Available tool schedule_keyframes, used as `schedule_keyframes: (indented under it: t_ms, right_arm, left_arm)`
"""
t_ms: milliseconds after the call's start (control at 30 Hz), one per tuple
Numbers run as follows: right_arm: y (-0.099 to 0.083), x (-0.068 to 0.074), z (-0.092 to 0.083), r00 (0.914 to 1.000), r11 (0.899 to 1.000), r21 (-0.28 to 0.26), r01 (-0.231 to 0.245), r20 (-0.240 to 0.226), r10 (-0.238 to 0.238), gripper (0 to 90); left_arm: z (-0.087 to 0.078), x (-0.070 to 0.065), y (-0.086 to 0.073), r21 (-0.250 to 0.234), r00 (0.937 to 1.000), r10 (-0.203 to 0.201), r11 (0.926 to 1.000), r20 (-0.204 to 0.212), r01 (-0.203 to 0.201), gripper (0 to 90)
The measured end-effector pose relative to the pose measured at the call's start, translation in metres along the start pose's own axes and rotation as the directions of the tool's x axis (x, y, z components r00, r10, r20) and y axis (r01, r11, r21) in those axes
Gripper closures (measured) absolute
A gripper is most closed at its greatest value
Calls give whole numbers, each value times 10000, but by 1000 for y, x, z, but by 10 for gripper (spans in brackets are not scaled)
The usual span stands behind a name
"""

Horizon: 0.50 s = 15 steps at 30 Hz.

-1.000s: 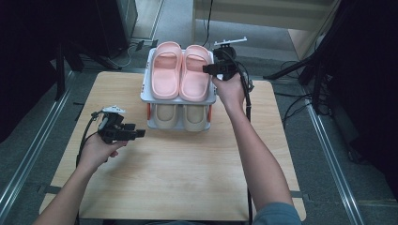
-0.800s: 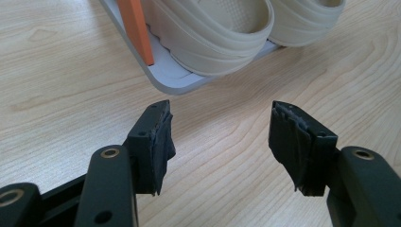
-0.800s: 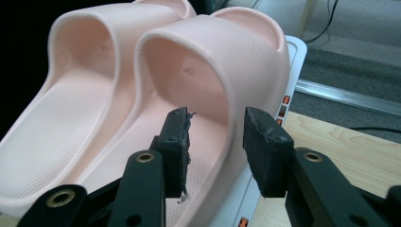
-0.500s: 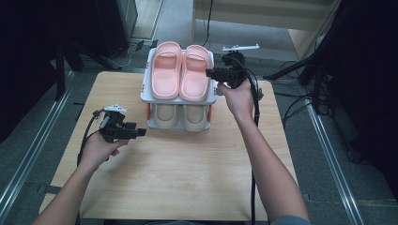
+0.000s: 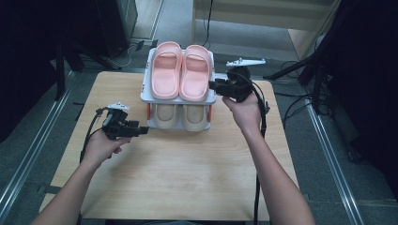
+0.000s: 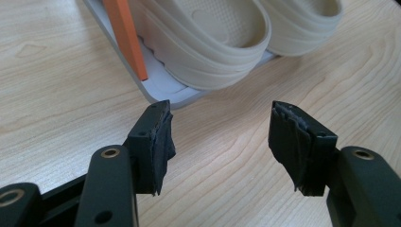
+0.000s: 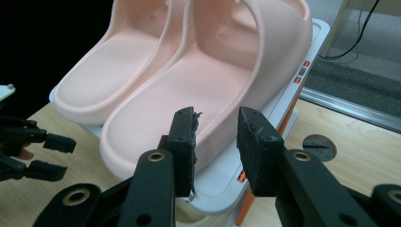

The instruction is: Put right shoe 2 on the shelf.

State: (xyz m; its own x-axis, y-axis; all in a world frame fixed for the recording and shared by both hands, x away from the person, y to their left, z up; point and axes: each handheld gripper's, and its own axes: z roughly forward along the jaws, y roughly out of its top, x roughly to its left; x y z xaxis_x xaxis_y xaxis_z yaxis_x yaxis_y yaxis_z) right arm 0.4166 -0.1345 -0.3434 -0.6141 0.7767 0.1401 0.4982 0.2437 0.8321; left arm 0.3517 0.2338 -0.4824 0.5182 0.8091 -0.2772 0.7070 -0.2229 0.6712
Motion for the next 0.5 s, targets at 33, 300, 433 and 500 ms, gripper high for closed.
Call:
schedule_keyframes:
  t_ms: [33, 300, 433, 500]
  right_arm:
    - [-2, 0, -1, 10000, 10000, -50, 21, -48, -21, 683]
    - [-25, -1, -9, 9997, 9998, -151, 116, -220, -119, 672]
    - [-38, -2, -12, 9996, 9997, -205, 119, -256, -124, 661]
    - [-44, -3, -13, 9996, 9996, -257, 93, -266, -100, 660]
  left_arm:
    - [0, 0, 1, -33, 10000, 1, 10000, 18, -1, 405]
    - [5, -1, 4, 55, 10000, -10, 10000, 70, 10, 406]
    - [6, -1, 6, 60, 10000, 64, 10000, 71, -64, 406]
    - [8, -2, 7, 116, 9999, 130, 9998, 89, -131, 406]
